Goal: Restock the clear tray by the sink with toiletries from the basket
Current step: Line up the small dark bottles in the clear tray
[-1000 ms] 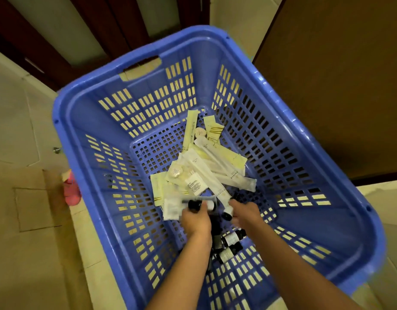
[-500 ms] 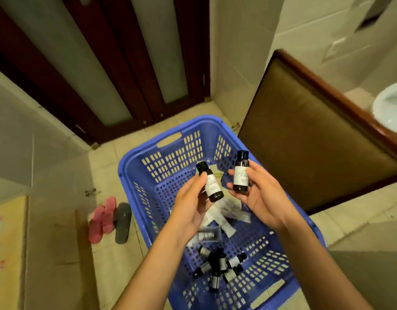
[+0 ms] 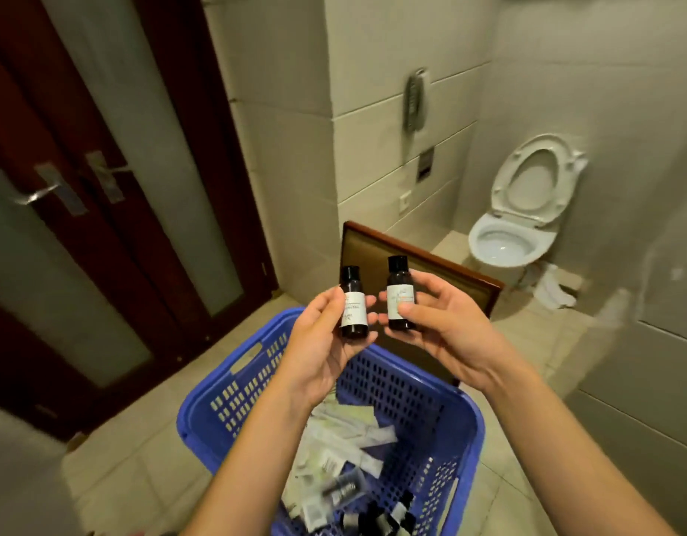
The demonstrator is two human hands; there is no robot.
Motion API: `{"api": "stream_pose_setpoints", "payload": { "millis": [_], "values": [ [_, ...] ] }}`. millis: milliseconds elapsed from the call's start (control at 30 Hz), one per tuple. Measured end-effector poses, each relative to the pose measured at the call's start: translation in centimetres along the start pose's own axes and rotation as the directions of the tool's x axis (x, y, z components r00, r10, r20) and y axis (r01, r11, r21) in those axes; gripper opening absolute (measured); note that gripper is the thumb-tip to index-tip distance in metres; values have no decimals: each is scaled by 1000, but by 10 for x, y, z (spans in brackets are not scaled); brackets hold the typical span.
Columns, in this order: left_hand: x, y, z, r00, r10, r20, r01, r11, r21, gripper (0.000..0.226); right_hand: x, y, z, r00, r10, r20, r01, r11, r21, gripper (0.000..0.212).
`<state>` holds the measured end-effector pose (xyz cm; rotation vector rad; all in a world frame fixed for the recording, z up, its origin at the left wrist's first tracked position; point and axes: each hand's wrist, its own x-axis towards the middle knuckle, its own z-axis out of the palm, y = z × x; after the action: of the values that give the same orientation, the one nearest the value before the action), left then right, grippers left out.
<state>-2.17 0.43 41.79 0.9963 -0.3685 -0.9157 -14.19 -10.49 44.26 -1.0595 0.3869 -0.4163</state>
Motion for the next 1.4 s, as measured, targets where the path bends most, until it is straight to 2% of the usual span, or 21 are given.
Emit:
{"api": "stream_pose_setpoints", "payload": {
  "millis": [167,333,500,600,700,800,933,1167,1400],
  "values": [
    [-24,7,40,981,-34,188,23,998,61,18,-63,-14,5,973,-186,-138,178,982,-66,46],
    [-50,-12,103,914,-128,386,105,991,80,18,-136,-34,-16,894,-328,-305,290,943,-163,47],
    [-87,-56,189,766,-260,588,231,965,127,18,-238,-60,-54,731,-442,-519,379,897,-230,44],
    [-126,-92,247,643,-365,673,326,926,191,11,-319,-69,-76,580,-491,-649,443,860,-255,44],
    [-174,-130,301,505,-437,744,393,884,252,9,-401,-71,-95,406,-514,-756,495,819,-291,53],
    [-236,-168,352,349,-491,798,408,846,343,9,-489,-67,-108,214,-527,-823,471,793,-386,43],
    [-318,-220,406,152,-537,830,394,803,447,10,-600,-52,-115,0,-523,-852,412,777,-477,39],
    [-469,-323,461,-128,-641,757,406,662,630,13,-779,4,-113,-326,-401,-856,310,810,-498,47],
    [-604,-416,471,-404,-730,552,220,508,833,11,-897,101,-101,-631,-127,-765,306,866,-396,48]
  ]
}}
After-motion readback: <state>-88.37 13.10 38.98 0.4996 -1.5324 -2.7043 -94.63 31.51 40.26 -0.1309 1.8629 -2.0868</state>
